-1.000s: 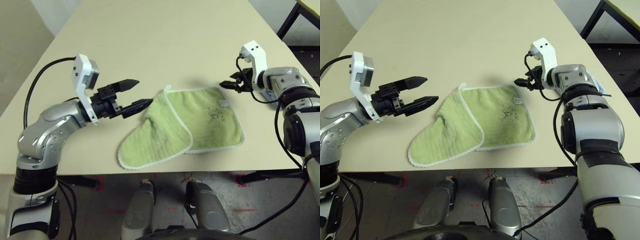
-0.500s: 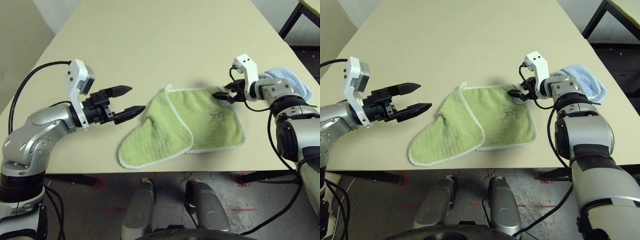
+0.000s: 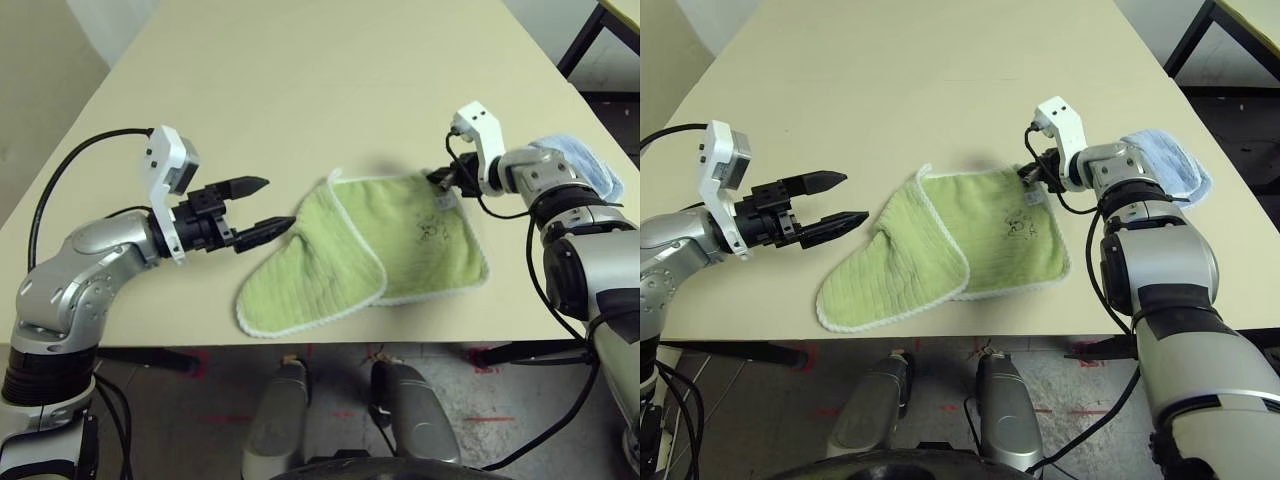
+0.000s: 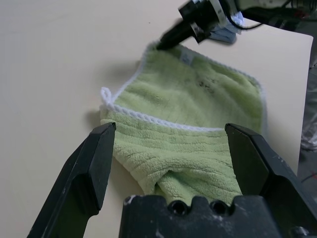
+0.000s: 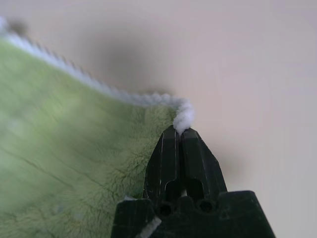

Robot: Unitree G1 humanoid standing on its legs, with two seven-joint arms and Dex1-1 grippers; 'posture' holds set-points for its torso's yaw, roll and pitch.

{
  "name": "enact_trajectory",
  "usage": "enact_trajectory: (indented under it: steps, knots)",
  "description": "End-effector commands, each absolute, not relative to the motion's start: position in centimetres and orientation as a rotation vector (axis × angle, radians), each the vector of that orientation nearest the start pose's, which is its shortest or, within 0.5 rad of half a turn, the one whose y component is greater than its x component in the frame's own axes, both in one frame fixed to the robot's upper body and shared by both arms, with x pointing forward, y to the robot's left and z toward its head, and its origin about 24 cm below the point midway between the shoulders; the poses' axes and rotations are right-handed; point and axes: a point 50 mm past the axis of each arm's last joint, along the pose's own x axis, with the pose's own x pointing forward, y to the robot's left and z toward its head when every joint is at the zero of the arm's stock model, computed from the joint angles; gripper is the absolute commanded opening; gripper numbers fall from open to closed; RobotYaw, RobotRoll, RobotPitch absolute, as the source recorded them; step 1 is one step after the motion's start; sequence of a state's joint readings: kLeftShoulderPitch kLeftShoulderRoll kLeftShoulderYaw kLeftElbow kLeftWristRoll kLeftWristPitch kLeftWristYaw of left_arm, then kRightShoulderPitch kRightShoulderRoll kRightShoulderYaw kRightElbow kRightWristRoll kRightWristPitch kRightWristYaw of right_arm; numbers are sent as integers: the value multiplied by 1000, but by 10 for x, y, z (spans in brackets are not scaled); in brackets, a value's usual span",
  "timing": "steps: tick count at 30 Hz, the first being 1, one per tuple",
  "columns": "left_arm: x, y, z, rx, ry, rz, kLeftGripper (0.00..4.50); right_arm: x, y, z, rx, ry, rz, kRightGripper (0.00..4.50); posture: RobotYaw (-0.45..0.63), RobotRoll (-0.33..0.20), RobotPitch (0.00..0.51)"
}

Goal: Fold the towel and set it aside.

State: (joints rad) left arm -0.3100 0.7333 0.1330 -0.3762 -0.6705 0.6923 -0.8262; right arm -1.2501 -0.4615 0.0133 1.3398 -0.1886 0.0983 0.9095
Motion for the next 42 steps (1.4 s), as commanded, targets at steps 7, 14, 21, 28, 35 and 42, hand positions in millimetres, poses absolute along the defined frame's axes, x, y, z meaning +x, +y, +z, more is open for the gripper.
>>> enact_trajectory:
  steps: [7,14,21,28,35,42]
  knots:
    - [253,172,185,264,87,-1064,4500,418,-193,252,-365,46,601,53,234,0,122]
    - [255,144,184,352,73,-1129,4500,418,-180,295,-345,-121,565,53,224,0,123]
    - [263,101,177,467,85,-1174,4500,417,-166,316,-341,-192,578,53,223,0,120]
    - [282,65,168,548,118,-1151,4500,418,-161,315,-342,-184,578,53,217,0,115]
    - [288,45,157,556,177,-1161,4500,419,-165,311,-351,-166,552,53,190,0,111]
    - [299,29,139,532,275,-1125,4500,420,-165,307,-347,-159,543,53,161,0,120]
